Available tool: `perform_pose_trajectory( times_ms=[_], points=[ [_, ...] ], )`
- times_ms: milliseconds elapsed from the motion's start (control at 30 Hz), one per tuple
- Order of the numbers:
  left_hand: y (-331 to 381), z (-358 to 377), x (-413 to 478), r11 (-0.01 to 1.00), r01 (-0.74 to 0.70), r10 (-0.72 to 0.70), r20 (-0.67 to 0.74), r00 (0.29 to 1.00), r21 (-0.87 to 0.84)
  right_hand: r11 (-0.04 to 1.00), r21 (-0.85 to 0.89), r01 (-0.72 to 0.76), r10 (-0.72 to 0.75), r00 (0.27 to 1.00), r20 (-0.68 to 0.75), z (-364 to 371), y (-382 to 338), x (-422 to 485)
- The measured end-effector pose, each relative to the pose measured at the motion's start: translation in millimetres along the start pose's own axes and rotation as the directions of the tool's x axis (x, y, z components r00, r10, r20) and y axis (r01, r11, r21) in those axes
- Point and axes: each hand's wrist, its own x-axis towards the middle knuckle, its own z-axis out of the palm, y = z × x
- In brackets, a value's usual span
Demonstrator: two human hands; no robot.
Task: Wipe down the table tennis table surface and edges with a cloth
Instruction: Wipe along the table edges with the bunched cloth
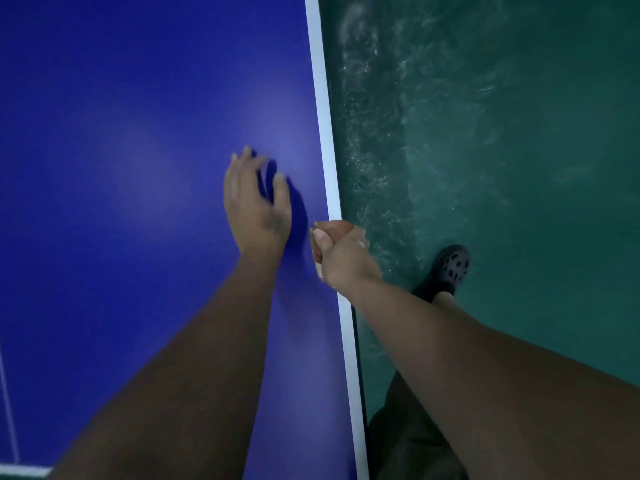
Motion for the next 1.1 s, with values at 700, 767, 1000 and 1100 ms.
perform_pose_trajectory(
  times_ms=[700,767,1000,1100],
  points=[
    [41,54,131,0.942,0.089,-0.054,-0.113,0.992,0.324,0.997,-0.014,0.082,-0.082,0.996,0.034,-48,-121,65],
    [40,55,133,0.944,0.09,-0.055,-0.119,0.991,0.317,0.998,0.018,0.055,-0.057,0.996,0.064,-52,-132,72],
    [37,57,135,0.945,0.085,-0.044,-0.135,0.99,0.317,1.0,-0.005,0.003,-0.003,0.993,0.119,-64,-154,89],
    [36,58,134,0.94,0.081,-0.035,-0.144,0.989,0.331,1.0,-0.019,0.002,0.001,0.992,0.129,-66,-162,95]
  ],
)
